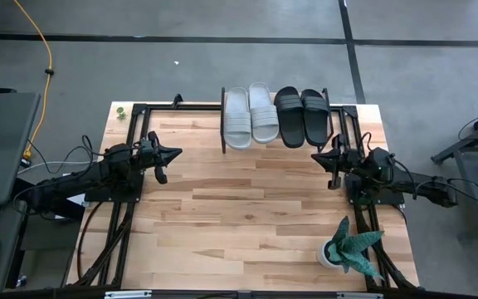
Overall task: Pick and place slides into the shelf
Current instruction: Return to Home Position
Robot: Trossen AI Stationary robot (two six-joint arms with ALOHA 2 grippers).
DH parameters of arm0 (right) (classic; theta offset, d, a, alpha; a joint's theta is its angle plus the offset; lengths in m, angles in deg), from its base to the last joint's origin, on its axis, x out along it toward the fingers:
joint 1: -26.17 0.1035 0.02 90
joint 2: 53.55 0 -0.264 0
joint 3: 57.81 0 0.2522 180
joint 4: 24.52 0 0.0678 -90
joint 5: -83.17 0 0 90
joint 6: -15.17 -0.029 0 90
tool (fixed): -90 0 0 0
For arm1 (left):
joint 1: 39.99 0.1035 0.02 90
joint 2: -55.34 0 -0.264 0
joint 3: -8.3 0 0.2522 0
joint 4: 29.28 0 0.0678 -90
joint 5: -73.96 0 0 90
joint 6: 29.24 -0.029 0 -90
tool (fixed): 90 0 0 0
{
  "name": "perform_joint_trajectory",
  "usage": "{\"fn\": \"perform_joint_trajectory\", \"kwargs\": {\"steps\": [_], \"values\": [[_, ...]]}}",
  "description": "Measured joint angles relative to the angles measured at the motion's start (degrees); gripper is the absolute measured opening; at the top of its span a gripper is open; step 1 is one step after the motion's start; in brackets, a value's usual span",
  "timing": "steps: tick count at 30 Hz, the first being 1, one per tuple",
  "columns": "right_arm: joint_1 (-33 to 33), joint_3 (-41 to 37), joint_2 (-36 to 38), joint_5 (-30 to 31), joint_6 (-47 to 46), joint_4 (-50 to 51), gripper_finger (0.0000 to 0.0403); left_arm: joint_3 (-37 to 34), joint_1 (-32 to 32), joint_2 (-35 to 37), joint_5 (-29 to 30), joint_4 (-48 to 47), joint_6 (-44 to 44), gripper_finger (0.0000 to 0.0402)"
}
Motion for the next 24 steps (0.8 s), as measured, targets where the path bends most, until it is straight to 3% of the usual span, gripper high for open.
{"fn": "perform_joint_trajectory", "kwargs": {"steps": [15, 24], "values": [[0.0, 0.0, 0.0, 2.3, 0.8, 10.5, 0.0000, 0.0, 0.0, -2.2, 0.0, 0.0, 0.0, 0.0001], [0.0, 0.0, 0.0, 2.7, 1.2, 10.7, 0.0000, 0.0, 0.0, -3.7, 0.2, 0.0, -1.7, 0.0001]]}}
